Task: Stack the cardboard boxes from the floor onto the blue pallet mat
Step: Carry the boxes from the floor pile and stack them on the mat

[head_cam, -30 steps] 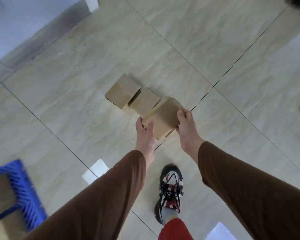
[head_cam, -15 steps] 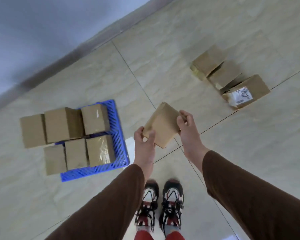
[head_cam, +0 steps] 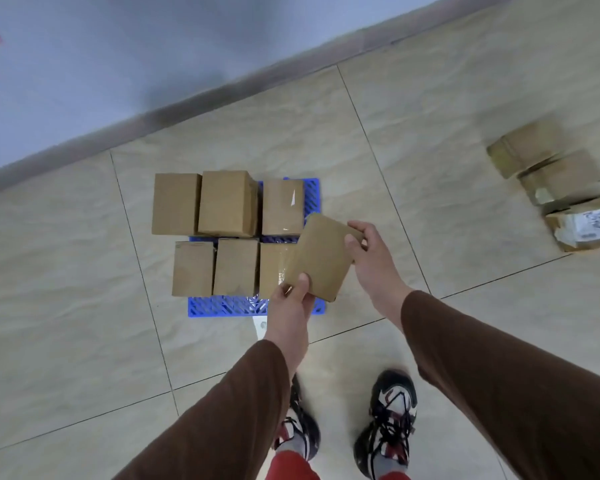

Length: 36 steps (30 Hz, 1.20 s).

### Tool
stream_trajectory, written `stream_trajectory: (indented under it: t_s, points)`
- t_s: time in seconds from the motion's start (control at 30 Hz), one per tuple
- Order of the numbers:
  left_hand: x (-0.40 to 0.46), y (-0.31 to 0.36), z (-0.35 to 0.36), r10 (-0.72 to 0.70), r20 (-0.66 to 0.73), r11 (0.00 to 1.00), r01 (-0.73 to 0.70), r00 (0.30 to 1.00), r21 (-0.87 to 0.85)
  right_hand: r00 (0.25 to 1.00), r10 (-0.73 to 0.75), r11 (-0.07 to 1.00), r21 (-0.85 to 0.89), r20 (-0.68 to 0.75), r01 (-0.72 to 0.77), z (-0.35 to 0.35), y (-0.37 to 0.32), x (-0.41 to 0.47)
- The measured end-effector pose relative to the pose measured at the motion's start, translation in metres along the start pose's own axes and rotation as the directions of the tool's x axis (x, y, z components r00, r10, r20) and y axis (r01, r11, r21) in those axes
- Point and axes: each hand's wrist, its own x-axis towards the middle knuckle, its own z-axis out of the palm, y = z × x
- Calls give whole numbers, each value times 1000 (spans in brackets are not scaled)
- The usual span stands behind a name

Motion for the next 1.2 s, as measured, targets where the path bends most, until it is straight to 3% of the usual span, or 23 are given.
stream_trajectory:
  t_s: [0.23,0.53,0.9,1.2]
  points:
    - [51,51,-16,-14,16,996,15,1000,-89,996,-81,977,-201,-38,72,55,-21,56]
    - [126,72,5,-40,-66,965,21,997,-262,973,-187,807,-543,137,232,92,-33,155]
    - [162,76,11,-128,-107,960,96,986,-263,971,-100,746,-629,219,219,114,-25,192]
    - [153,75,16,-141,-101,982,126,985,-140,971,-33,847,-510,238,154,95,-18,171]
